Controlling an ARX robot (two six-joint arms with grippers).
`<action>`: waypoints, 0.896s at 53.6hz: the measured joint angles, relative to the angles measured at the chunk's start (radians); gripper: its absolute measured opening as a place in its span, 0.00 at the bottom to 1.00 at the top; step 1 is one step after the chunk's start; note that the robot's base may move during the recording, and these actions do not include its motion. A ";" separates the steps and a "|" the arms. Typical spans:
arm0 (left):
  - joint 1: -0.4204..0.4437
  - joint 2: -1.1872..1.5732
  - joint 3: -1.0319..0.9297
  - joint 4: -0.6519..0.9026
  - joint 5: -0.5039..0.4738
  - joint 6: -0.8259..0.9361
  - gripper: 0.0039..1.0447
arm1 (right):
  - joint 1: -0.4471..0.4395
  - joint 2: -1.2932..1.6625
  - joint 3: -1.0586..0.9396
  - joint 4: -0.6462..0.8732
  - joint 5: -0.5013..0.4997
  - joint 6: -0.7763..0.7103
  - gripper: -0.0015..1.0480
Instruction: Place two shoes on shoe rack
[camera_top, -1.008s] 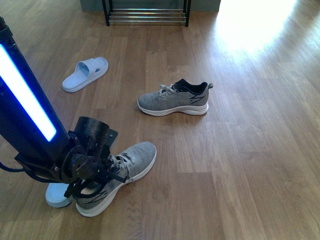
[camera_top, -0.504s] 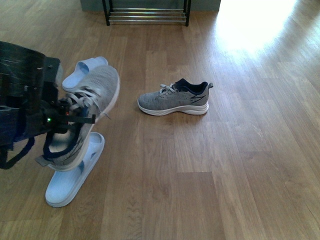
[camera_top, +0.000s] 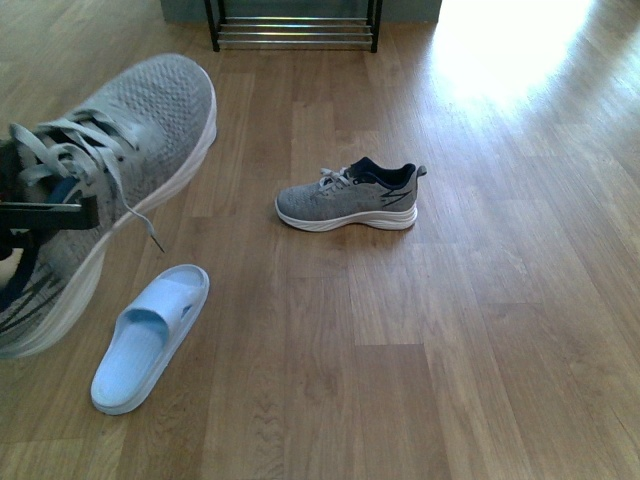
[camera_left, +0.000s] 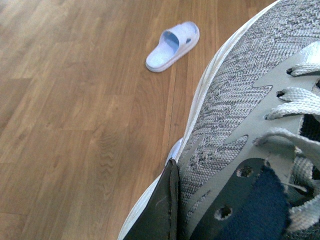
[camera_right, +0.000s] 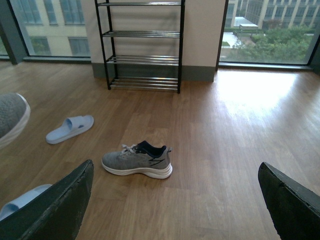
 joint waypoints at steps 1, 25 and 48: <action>-0.003 -0.014 -0.006 -0.003 -0.009 0.000 0.01 | 0.000 0.000 0.000 0.000 0.000 0.000 0.91; -0.134 -0.496 -0.142 -0.272 -0.296 0.031 0.01 | 0.000 0.000 0.000 0.000 0.000 0.000 0.91; -0.137 -0.497 -0.142 -0.272 -0.295 0.030 0.01 | 0.000 0.000 0.000 0.000 0.000 0.000 0.91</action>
